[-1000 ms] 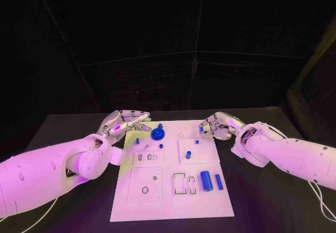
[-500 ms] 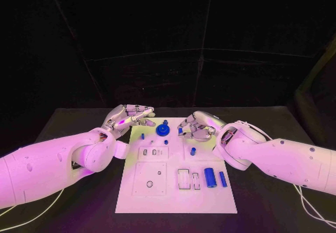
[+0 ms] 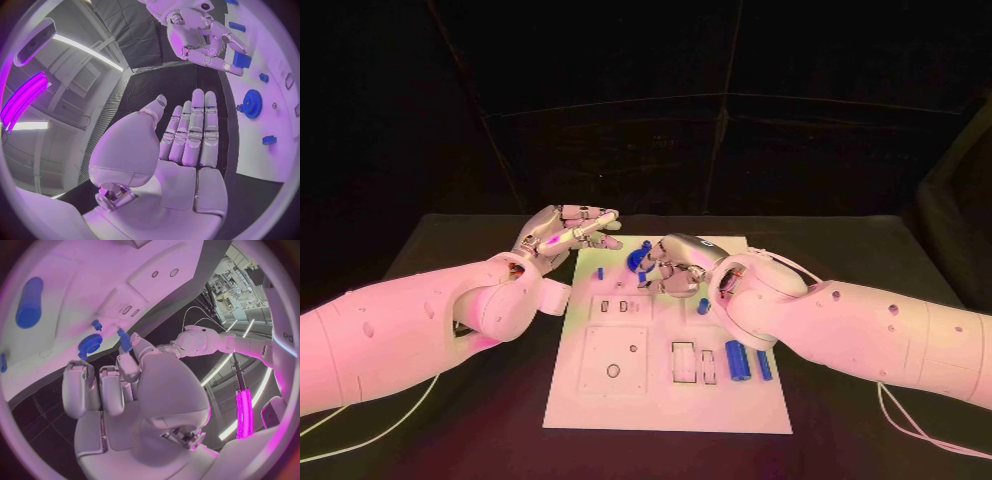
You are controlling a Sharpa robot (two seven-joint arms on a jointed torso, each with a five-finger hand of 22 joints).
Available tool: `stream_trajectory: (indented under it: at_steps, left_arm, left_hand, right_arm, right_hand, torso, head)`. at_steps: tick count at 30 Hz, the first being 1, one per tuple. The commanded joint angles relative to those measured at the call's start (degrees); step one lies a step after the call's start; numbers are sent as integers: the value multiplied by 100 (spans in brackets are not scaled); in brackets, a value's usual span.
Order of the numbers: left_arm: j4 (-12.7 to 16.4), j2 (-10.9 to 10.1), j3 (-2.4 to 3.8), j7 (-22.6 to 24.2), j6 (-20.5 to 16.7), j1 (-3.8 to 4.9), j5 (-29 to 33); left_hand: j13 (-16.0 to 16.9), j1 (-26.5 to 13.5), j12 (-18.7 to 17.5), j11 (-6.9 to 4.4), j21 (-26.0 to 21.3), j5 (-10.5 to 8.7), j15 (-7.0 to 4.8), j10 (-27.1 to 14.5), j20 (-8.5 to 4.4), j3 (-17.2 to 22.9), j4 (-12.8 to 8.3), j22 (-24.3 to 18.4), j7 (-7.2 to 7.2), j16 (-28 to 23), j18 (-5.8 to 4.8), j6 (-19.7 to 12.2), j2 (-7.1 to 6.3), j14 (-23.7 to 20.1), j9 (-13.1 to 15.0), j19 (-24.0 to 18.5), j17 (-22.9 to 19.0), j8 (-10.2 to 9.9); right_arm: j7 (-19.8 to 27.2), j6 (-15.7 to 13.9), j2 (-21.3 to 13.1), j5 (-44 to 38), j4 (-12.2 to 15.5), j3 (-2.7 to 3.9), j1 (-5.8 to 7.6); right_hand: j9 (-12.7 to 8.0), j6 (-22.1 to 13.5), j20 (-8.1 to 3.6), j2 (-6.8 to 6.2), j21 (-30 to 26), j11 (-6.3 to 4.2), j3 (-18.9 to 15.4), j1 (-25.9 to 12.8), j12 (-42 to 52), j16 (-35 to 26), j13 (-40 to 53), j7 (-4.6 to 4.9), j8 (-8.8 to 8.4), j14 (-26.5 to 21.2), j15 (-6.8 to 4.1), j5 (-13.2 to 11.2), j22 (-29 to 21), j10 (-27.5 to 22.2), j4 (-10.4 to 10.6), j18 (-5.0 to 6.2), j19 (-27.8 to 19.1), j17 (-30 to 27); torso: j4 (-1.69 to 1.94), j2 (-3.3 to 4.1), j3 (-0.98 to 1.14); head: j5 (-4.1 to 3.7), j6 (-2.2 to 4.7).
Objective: Assemble the parts on the task board
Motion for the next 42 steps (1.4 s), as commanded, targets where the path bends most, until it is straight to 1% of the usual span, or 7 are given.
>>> stream_trajectory:
  at_steps: [1, 4, 9, 15, 30, 38, 42]
  left_arm:
    - [-5, 19, 6, 74, -33, 12, 80]
    - [-14, 27, 6, 75, -33, 13, 82]
    - [-26, 38, 6, 74, -28, 14, 83]
    - [-33, 51, 6, 74, -16, 15, 84]
    - [-43, 65, 6, 70, 6, 18, 84]
    - [-50, 71, 6, 65, 16, 18, 84]
    - [-54, 71, 6, 63, 18, 18, 83]
  left_hand:
    - [-7, 12, -21, 1, -24, -2, 3, 29, 17, -3, -35, -7, 14, -40, 33, 38, 47, -46, -7, 28, 10, -24]
    - [-7, 12, -21, 1, -24, -2, 3, 29, 17, -3, -35, -7, 14, -40, 33, 38, 47, -46, -7, 28, 10, -24]
    - [-7, 12, -21, 1, -24, -2, 3, 29, 17, -3, -35, -7, 14, -40, 33, 38, 47, -46, -7, 28, 10, -24]
    - [-7, 13, -22, 1, -26, -1, 3, 33, 17, -2, -40, -9, 13, -43, 33, 41, 45, -48, -6, 28, 12, -24]
    - [-7, 13, -22, 1, -26, -1, 3, 33, 17, -2, -40, -9, 13, -43, 33, 41, 45, -48, -6, 28, 12, -24]
    - [-6, 13, -24, 0, -28, -1, 3, 37, 17, 0, -45, -11, 13, -46, 33, 44, 44, -48, -6, 28, 16, -25]
    - [-6, 13, -24, 0, -28, -1, 3, 37, 17, 0, -45, -11, 13, -46, 33, 44, 44, -48, -6, 28, 16, -25]
  right_arm:
    - [-215, 194, 110, -461, -61, -4, -18]
    - [-236, 203, 215, -562, -114, -9, -52]
    - [-264, 235, 369, -660, -236, -16, -108]
    - [-296, 335, 498, -841, -349, -45, -159]
    - [-333, 584, 660, -1139, -472, -78, -209]
    - [-347, 713, 673, -1165, -509, -145, -220]
    - [-357, 739, 665, -1161, -537, -155, -222]
  right_hand:
    - [3, 116, -20, -23, 8, -4, 32, -65, -20, -15, -5, -62, 23, 403, -36, 19, 179, -12, -11, -20, -2, 614]
    - [3, 116, -20, -24, 8, -4, 33, -66, -19, -15, -5, -62, 23, 403, -36, 21, 179, -12, -10, -20, -2, 614]
    - [1, 118, -21, -33, 6, -5, 41, -77, -13, -11, 1, -63, 22, 405, -37, 34, 178, -7, -10, -20, -3, 621]
    - [0, 119, -21, -48, 7, -6, 45, -85, -14, -13, 2, -64, 19, 405, -37, 42, 180, -5, -13, -20, -1, 619]
    - [-2, 119, -22, -73, 3, -7, 52, -92, -18, -17, -1, -65, 16, 403, -38, 44, 171, -7, -22, -18, -7, 612]
    - [-3, 120, -22, -86, -2, -6, 55, -103, -21, -21, -2, -64, 15, 402, -38, 43, 161, -8, -22, -16, -13, 605]
    - [-3, 120, -22, -88, -3, -6, 55, -106, -22, -22, -3, -63, 14, 402, -38, 42, 159, -8, -21, -16, -14, 605]
  torso:
    - [12, 8, 1]
    - [10, 7, 5]
    - [-3, -1, 2]
    - [7, -1, 2]
    - [-1, -1, 5]
    - [6, 2, 5]
    - [0, -4, 5]
  head:
    - [12, -22]
    - [36, -39]
    - [64, -66]
    - [75, -85]
    - [117, -150]
    - [131, -182]
    - [146, -190]
